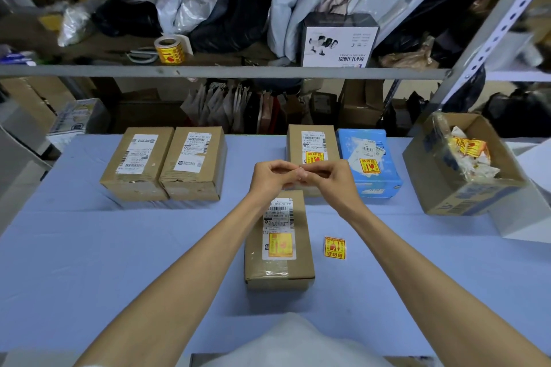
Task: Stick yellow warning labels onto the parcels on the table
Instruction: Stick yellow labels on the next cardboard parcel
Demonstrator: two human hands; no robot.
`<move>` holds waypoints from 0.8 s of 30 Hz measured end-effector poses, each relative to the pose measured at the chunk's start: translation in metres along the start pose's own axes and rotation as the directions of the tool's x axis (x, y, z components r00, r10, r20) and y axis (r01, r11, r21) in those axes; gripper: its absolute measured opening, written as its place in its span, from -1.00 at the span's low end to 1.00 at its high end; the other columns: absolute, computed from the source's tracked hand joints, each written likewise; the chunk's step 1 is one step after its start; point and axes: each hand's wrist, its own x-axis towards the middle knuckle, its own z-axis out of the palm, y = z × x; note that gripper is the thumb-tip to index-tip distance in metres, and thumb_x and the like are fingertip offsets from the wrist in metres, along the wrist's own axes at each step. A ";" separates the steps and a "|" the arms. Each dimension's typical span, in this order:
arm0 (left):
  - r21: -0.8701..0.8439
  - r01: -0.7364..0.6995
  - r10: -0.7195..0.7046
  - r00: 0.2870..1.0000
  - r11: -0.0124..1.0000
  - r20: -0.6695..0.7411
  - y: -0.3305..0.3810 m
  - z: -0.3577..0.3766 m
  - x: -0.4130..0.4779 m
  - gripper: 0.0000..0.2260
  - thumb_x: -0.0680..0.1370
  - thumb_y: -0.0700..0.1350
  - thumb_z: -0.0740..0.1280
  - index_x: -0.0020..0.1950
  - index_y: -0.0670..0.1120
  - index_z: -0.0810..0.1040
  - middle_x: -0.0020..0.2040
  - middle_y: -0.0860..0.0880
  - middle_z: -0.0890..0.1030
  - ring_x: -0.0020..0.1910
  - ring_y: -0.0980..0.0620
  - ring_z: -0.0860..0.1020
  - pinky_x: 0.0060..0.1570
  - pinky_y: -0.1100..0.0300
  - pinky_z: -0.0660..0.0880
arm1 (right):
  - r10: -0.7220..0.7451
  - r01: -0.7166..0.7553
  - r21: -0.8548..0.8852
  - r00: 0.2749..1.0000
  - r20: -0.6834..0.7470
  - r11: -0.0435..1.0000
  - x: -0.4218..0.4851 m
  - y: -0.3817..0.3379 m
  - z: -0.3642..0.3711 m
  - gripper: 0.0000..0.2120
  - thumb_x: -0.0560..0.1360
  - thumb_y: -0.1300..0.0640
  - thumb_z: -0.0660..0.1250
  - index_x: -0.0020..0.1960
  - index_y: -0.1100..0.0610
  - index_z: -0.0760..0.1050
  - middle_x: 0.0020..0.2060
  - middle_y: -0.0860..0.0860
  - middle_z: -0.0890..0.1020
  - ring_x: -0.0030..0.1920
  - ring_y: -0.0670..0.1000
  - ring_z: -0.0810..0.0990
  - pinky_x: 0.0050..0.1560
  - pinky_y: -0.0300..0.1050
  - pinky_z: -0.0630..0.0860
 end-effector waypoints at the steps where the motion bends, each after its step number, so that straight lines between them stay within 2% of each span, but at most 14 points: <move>1: -0.030 0.019 -0.018 0.999 0.999 0.027 0.000 0.000 -0.001 -0.95 0.43 -0.23 0.47 -0.18 -0.10 0.65 -0.25 -0.02 0.67 -0.27 0.11 0.64 -0.28 0.35 0.54 | 0.008 -0.008 0.015 1.000 0.014 1.000 0.001 0.000 -0.004 -0.85 0.45 0.31 0.41 0.01 0.30 0.65 -0.23 0.10 0.70 -0.21 -0.08 0.70 -0.19 -0.32 0.58; 3: -0.051 0.027 -0.022 0.996 0.998 0.084 0.001 0.000 0.000 -0.96 0.46 -0.25 0.43 -0.14 -0.12 0.64 -0.23 -0.05 0.66 -0.24 0.06 0.64 -0.25 0.33 0.57 | 0.028 -0.029 0.040 0.999 0.026 0.999 0.005 0.003 -0.010 -0.85 0.45 0.35 0.41 0.01 0.34 0.64 -0.19 0.21 0.70 -0.20 0.02 0.70 -0.16 -0.23 0.62; 5: 0.005 0.002 -0.003 0.993 1.000 0.119 0.005 0.001 0.001 -0.93 0.45 -0.26 0.45 -0.09 -0.15 0.63 -0.18 -0.09 0.67 -0.22 0.04 0.66 -0.20 0.28 0.60 | 0.049 -0.050 0.044 0.998 0.025 0.998 0.006 0.006 -0.015 -0.85 0.44 0.37 0.41 0.00 0.35 0.64 -0.18 0.24 0.69 -0.19 0.10 0.70 -0.12 -0.14 0.65; 9: 0.149 -0.062 0.042 0.991 0.987 0.131 0.012 0.008 0.006 -0.89 0.38 -0.20 0.53 -0.13 -0.13 0.66 -0.16 -0.12 0.68 -0.18 0.01 0.66 -0.21 0.22 0.59 | 0.130 -0.127 0.119 0.991 -0.018 0.985 0.006 0.009 -0.021 -0.81 0.38 0.40 0.46 -0.04 0.41 0.54 -0.29 0.25 0.67 -0.31 0.09 0.69 -0.15 -0.11 0.65; 12: 0.277 -0.092 0.059 0.990 0.957 0.125 0.015 0.013 0.014 -0.91 0.36 -0.20 0.54 -0.20 -0.09 0.67 -0.20 -0.11 0.69 -0.16 -0.03 0.67 -0.12 0.14 0.61 | 0.169 -0.159 0.157 0.984 -0.052 0.975 0.007 0.009 -0.025 -0.74 0.35 0.46 0.46 -0.06 0.33 0.44 -0.42 0.12 0.66 -0.36 0.12 0.68 -0.16 -0.03 0.66; 14: 0.347 -0.098 0.057 0.990 0.933 0.127 0.017 0.015 0.017 -0.92 0.36 -0.19 0.54 -0.23 -0.07 0.67 -0.21 -0.09 0.69 -0.14 -0.03 0.67 -0.03 0.08 0.62 | 0.161 -0.149 0.143 0.984 -0.073 0.979 0.008 0.008 -0.025 -0.69 0.34 0.49 0.45 -0.07 0.28 0.39 -0.40 0.17 0.66 -0.34 0.17 0.68 -0.15 0.07 0.66; 17: 0.399 -0.119 0.067 0.988 0.909 0.141 0.021 0.022 0.021 -0.94 0.37 -0.19 0.52 -0.19 -0.10 0.69 -0.20 -0.07 0.69 -0.11 0.01 0.65 -0.01 0.10 0.61 | 0.101 -0.100 0.016 0.983 -0.156 0.995 0.009 0.007 -0.023 -0.71 0.32 0.45 0.46 -0.13 0.25 0.38 -0.38 0.24 0.63 -0.36 0.18 0.67 -0.23 0.10 0.65; 21: 0.409 -0.175 0.134 0.983 0.896 0.126 0.029 0.045 0.021 -0.92 0.40 -0.18 0.51 -0.13 -0.11 0.70 -0.17 -0.03 0.69 -0.09 0.09 0.63 -0.06 0.20 0.56 | -0.097 -0.007 -0.314 0.945 -0.314 0.949 0.015 0.011 -0.029 -0.84 0.36 0.33 0.44 -0.14 0.20 0.48 -0.35 0.09 0.61 -0.34 0.04 0.63 -0.27 0.06 0.61; 24: 0.380 -0.205 0.182 0.979 0.902 0.097 0.034 0.061 0.024 -0.91 0.41 -0.18 0.48 -0.11 -0.12 0.66 -0.19 -0.01 0.67 -0.19 0.15 0.60 -0.16 0.32 0.53 | -0.155 0.013 -0.426 0.941 -0.300 0.905 0.015 0.011 -0.040 -0.89 0.45 0.27 0.40 -0.04 0.22 0.53 -0.30 0.02 0.63 -0.27 -0.02 0.63 -0.21 -0.07 0.61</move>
